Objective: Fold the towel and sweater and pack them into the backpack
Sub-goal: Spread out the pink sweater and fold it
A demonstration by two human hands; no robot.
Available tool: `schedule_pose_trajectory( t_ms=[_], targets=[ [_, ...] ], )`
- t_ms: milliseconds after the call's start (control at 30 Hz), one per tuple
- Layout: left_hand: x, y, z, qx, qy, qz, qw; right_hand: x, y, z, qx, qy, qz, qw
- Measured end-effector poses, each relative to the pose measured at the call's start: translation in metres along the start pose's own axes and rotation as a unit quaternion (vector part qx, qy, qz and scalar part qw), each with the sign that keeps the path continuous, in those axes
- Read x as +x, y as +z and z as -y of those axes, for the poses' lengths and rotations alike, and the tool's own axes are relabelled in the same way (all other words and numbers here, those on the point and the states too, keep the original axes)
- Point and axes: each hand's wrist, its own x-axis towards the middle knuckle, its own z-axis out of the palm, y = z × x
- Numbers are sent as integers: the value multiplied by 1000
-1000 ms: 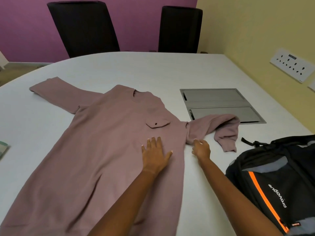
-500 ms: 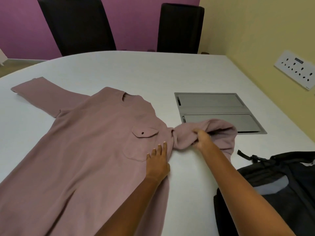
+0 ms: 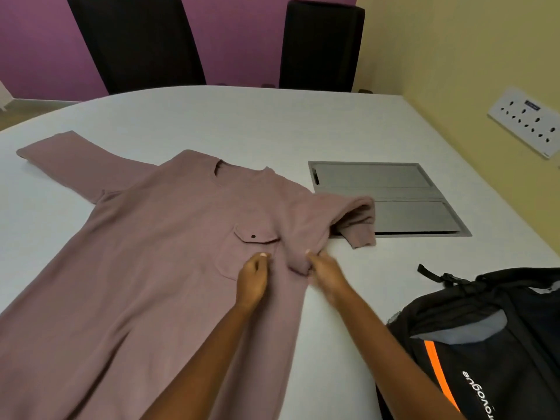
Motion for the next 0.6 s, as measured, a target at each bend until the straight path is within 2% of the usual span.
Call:
schedule_pose_trajectory(
  t_ms=[67, 200, 300, 467, 600],
  targets=[
    [6, -8, 0, -8, -12, -8, 1000, -7, 0, -21, -39, 69, 4, 997],
    [7, -18, -6, 1, -5, -1, 1000, 5, -20, -19, 89, 55, -126, 987],
    [6, -19, -7, 7, 2, 13, 1000, 24, -36, -3, 121, 41, -171, 977],
    [-1, -14, -9, 66, 44, 63, 995, 51, -32, 31, 116, 29, -147, 982],
    [-2, -14, -11, 101, 49, 82, 990, 65, -16, 53, 163, 43, -110, 980]
  ],
)
